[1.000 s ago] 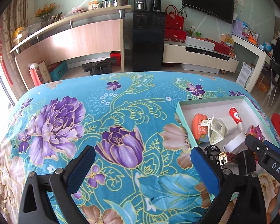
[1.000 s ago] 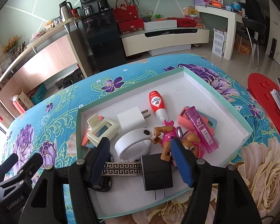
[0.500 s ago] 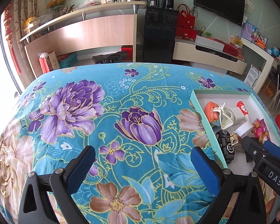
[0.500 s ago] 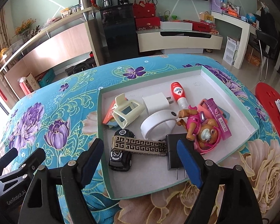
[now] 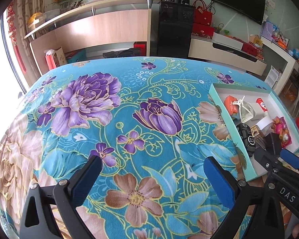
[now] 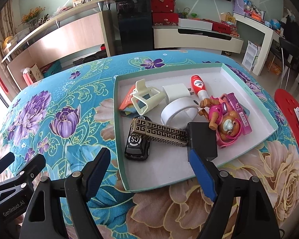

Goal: Organize rigid objects

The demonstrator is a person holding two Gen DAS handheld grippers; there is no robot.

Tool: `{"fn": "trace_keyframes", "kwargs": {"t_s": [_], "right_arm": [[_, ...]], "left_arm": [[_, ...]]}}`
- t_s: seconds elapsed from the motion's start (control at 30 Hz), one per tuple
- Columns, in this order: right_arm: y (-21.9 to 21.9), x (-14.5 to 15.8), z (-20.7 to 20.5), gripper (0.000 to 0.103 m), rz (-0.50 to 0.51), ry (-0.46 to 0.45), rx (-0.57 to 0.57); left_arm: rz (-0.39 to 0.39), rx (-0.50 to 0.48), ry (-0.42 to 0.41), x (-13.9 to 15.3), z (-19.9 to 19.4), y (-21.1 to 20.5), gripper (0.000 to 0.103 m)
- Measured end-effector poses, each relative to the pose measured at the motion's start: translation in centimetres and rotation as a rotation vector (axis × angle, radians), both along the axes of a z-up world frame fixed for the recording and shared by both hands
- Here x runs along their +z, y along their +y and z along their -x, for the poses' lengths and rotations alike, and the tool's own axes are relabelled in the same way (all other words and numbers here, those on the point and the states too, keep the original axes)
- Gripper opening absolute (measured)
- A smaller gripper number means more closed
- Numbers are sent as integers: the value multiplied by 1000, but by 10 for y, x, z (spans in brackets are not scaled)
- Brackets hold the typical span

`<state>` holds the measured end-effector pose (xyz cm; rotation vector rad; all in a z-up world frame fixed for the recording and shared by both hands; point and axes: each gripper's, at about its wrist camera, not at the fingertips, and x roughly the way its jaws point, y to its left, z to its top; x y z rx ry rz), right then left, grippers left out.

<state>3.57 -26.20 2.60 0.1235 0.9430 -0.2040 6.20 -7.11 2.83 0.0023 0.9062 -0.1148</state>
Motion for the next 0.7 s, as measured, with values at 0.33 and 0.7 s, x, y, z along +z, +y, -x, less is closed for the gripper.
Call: {"fn": "trace_keyframes", "kwargs": {"t_s": [0.33, 0.7], "right_arm": [[12, -9, 10, 82, 18, 34, 29], [16, -12, 12, 82, 27, 47, 46]], "left_arm": [[9, 31, 15, -2, 13, 11, 103], [-77, 63, 43, -15, 21, 17, 103]]}}
